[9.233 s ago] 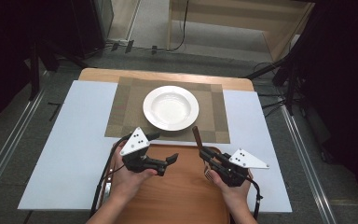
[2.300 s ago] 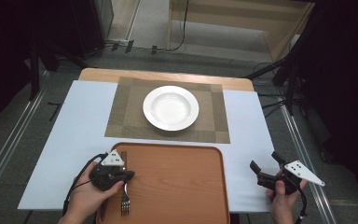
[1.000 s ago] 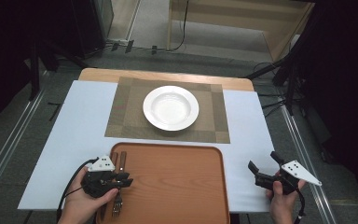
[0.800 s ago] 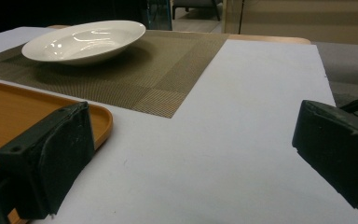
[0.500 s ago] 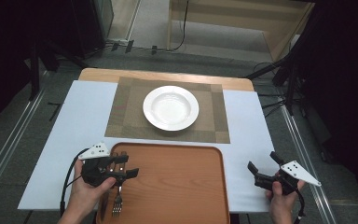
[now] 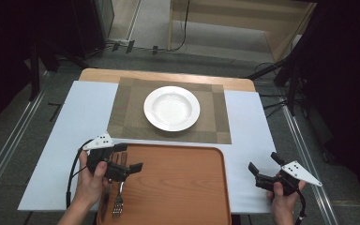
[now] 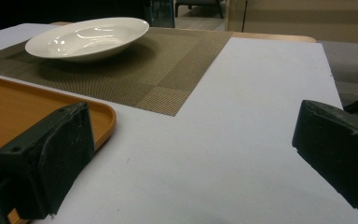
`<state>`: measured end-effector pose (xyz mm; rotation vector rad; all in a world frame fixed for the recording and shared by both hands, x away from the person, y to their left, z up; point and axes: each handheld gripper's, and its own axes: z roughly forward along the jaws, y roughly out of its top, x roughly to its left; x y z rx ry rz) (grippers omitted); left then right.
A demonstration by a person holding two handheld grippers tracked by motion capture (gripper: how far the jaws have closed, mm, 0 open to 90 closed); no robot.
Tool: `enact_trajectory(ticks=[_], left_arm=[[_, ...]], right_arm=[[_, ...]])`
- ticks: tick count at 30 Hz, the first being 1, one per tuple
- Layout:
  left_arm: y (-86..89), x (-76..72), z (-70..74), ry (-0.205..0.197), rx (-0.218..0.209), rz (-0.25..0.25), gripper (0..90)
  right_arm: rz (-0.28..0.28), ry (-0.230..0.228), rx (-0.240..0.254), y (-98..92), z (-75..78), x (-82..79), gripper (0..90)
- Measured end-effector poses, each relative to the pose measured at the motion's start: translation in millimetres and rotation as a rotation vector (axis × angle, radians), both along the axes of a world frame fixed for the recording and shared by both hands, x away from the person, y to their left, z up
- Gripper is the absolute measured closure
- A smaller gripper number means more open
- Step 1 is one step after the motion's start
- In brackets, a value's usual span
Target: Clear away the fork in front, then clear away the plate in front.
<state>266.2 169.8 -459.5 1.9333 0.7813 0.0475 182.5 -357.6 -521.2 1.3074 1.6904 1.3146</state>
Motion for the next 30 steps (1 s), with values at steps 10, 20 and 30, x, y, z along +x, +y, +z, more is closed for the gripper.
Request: enact_trajectory(ticks=[10,20,30], left_arm=[[-7.0,22.5,12.1,-0.042,0.0,0.066,0.0],[-10.5,47.8,26.2,-0.081,-0.003,0.092,0.0],[-11.3,75.5,20.5,-0.06,0.001,0.137,0.0]], right_arm=[[-0.019,-0.021,0.007,-1.7,0.6,-1.9,0.0],[-0.018,-0.021,-0.016,0.9,0.6,-2.0,0.0],[-0.016,-0.019,-0.015,0.6,0.6,-2.1,0.0]])
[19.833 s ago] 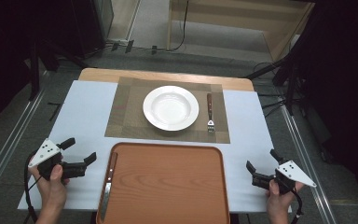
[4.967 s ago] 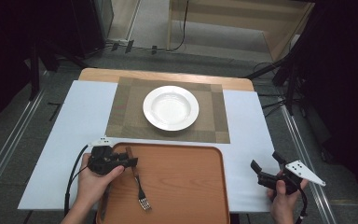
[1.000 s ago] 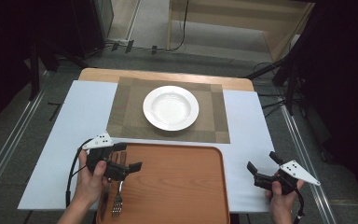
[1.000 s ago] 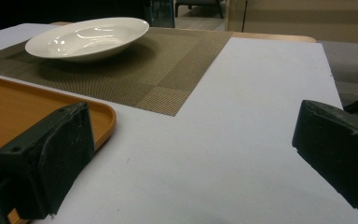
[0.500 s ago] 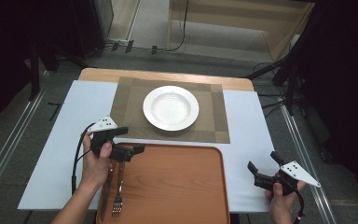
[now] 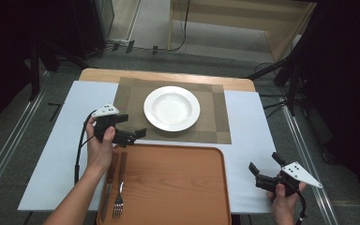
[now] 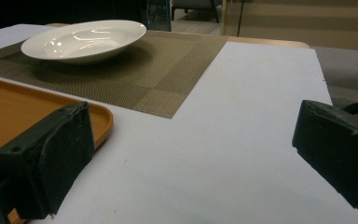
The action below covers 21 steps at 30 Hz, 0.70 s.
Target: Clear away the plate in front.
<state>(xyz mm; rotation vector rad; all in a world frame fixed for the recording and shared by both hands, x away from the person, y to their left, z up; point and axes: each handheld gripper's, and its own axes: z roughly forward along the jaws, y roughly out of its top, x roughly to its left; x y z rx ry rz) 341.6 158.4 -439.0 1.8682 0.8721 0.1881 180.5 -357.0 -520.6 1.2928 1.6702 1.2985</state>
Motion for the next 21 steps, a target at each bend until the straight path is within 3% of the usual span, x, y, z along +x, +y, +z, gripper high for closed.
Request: enact_trajectory(ticks=[4,9,14,21], left_arm=[[-3.3,14.1,1.8,0.038,-0.029,0.005,0.0],[-10.5,32.0,0.7,0.045,-0.013,0.004,0.0],[-16.3,52.4,-4.6,0.082,-0.014,0.026,0.0],[-22.0,71.0,-5.2,0.08,-0.003,0.051,0.0]], right_arm=[[-0.008,0.002,0.014,-1.5,0.2,-0.6,0.0],[-0.002,-0.005,0.012,-1.7,0.3,-0.7,0.0],[0.002,-0.006,0.005,-0.5,0.2,-0.9,0.0],[-0.014,-0.015,0.005,-0.9,0.8,-3.0,0.0]])
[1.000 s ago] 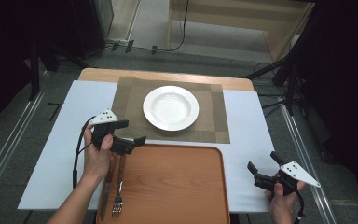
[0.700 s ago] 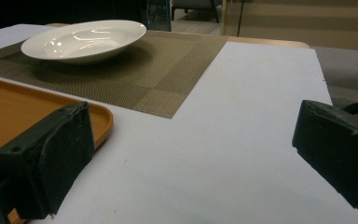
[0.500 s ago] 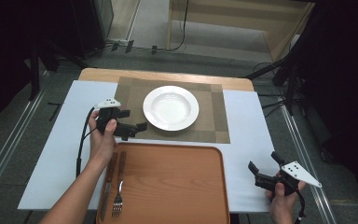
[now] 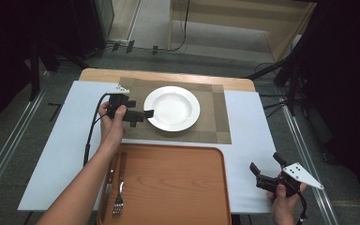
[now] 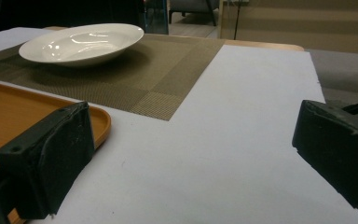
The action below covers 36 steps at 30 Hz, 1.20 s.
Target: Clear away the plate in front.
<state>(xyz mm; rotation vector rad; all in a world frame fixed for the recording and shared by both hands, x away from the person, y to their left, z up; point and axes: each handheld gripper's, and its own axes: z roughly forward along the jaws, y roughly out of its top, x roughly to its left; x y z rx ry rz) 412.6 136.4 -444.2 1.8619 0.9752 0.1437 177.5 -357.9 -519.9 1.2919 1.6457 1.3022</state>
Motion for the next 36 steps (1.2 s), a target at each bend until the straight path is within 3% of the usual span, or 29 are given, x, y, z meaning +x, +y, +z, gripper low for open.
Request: enact_trajectory(ticks=[7,12,14,20,24,28,32,36], left_arm=[[-3.1,15.3,-2.1,-0.014,0.013,-0.005,0.0],[-6.9,27.7,-10.0,0.008,0.017,0.021,0.0],[-7.7,34.2,-14.9,0.035,0.012,0.015,0.0],[-7.6,49.5,-23.6,0.09,0.049,0.053,0.5],[-5.2,55.0,-23.8,0.125,0.025,0.1,11.6],[-4.9,60.9,-27.4,0.171,0.022,0.122,13.0],[-11.5,65.9,-32.0,0.218,0.05,0.151,21.9],[-17.1,68.6,-38.9,0.267,0.001,0.132,22.4]], right_arm=[[0.006,0.001,-0.007,0.5,-0.1,0.0,0.0],[0.005,0.003,-0.005,0.8,-0.3,0.5,0.0],[0.003,0.003,-0.006,1.0,-0.3,0.4,0.0],[0.002,0.002,-0.002,0.8,-0.5,0.8,0.0],[0.011,0.001,-0.015,2.0,-0.6,1.3,0.0],[0.013,0.003,-0.018,2.7,-0.7,1.0,0.0],[0.016,0.004,-0.011,1.4,-0.7,1.9,0.0],[0.015,0.005,0.0,0.0,-0.9,1.0,0.0]])
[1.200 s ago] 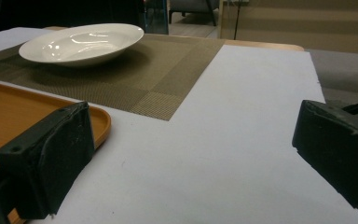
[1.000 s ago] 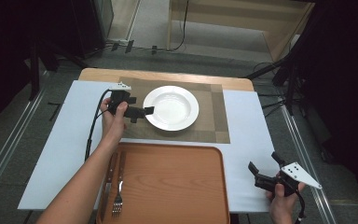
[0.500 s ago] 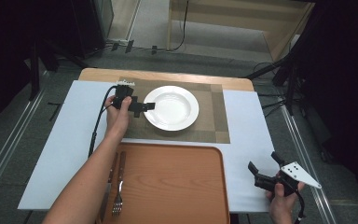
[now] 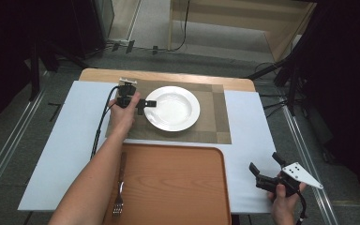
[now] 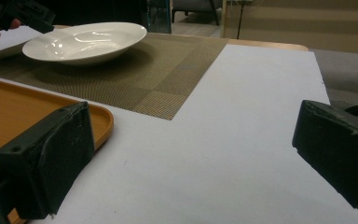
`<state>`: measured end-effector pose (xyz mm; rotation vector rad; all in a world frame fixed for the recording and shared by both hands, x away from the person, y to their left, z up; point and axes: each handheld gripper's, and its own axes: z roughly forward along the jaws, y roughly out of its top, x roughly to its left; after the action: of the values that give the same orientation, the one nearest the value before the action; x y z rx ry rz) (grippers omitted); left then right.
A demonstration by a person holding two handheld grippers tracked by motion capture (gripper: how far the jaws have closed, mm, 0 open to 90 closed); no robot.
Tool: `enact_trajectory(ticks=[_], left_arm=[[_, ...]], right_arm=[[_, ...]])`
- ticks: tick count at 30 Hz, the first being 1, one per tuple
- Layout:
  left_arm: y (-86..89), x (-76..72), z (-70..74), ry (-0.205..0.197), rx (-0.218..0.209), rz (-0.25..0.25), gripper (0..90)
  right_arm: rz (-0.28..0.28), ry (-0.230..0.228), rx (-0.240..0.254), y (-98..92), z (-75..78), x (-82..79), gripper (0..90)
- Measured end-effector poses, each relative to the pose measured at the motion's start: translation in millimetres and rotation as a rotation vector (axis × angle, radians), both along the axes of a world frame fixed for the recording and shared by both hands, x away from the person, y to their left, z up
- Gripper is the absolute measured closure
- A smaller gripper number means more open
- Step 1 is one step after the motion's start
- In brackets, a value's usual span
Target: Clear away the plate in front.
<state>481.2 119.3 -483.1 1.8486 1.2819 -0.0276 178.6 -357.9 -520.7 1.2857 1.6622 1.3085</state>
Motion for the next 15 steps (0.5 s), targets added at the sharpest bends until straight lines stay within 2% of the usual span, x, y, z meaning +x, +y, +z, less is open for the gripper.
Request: enact_trajectory(ticks=[2,4,6,7,9,11,13,15], left_arm=[[-4.4,0.6,-2.9,0.014,0.013,0.014,23.6],[-7.2,1.0,-5.7,0.032,0.017,0.033,29.8],[-9.0,0.6,-7.7,0.031,0.023,0.031,30.7],[-9.7,0.7,-9.0,0.036,0.032,0.031,32.8],[-11.4,1.7,-12.7,0.065,0.025,0.023,35.6],[-13.3,1.5,-14.6,0.066,0.042,0.026,36.7],[-14.8,1.7,-17.4,0.087,0.038,0.019,41.0],[-15.6,0.9,-18.2,0.09,0.045,0.027,42.9]], right_arm=[[-0.001,-0.003,0.004,-1.0,-0.2,0.2,0.0],[-0.004,-0.001,0.013,-1.6,-0.1,0.3,0.0],[-0.004,-0.001,0.017,-2.0,-0.2,0.3,0.0],[-0.004,0.0,0.017,-2.0,-0.2,0.3,0.0],[-0.005,0.002,0.017,-2.1,-0.2,0.6,0.0],[-0.005,0.004,0.02,-2.6,-0.2,0.8,0.0],[-0.005,0.005,0.024,-2.9,-0.2,0.9,0.0],[-0.006,0.005,0.024,-3.1,-0.3,1.1,0.0]])
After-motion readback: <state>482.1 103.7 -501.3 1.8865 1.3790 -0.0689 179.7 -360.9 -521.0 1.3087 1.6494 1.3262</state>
